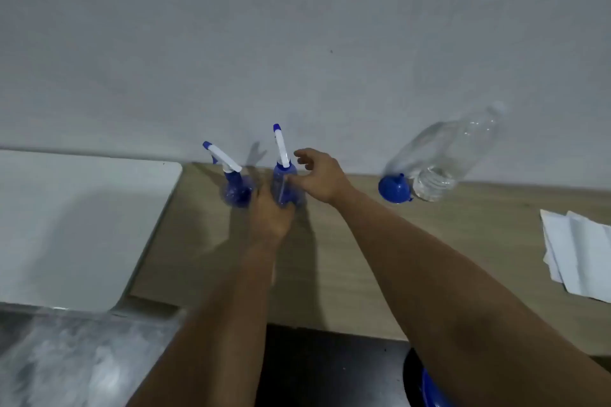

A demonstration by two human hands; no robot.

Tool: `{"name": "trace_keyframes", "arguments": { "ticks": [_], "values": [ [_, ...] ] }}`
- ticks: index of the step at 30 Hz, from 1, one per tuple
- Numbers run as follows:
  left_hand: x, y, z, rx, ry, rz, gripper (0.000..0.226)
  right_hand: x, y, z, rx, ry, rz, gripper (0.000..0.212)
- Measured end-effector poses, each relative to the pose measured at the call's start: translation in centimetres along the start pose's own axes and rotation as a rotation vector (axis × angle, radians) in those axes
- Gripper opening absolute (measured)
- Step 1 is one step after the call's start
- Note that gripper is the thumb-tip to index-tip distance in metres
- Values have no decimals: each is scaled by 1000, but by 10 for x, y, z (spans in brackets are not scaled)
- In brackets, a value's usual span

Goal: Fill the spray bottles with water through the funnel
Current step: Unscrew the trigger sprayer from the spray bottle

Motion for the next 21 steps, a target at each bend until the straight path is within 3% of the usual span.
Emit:
{"name": "trace_keyframes", "arguments": {
  "ticks": [3, 10, 13, 16, 21],
  "values": [
    [34, 20, -15, -132, 96, -26, 62, 13, -1, -24, 102, -64, 22, 58],
    [24, 9, -5, -175, 107, -69, 49, 8, -1, -30, 106, -208, -15, 22],
    [9, -5, -9, -282, 212, -33, 50, -15, -4, -9, 88, -218, 26, 20],
    [-14, -23, -17, -286, 311, -128, 58, -49, -6, 17, 76, -231, 54, 19],
    [-70, -40, -44, -289, 355, -121, 55, -114, -21, 46, 84, -308, -11, 24]
  ]
}}
Point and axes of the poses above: each hand's wrist, its own x-axis towards the middle knuckle, its own z-axis out of the back of the hand, y = z × x, the point moved 2 cm from there along x, towards the middle knuckle, and after that the axes turned 4 degrees about z, right-handed, at the moved point
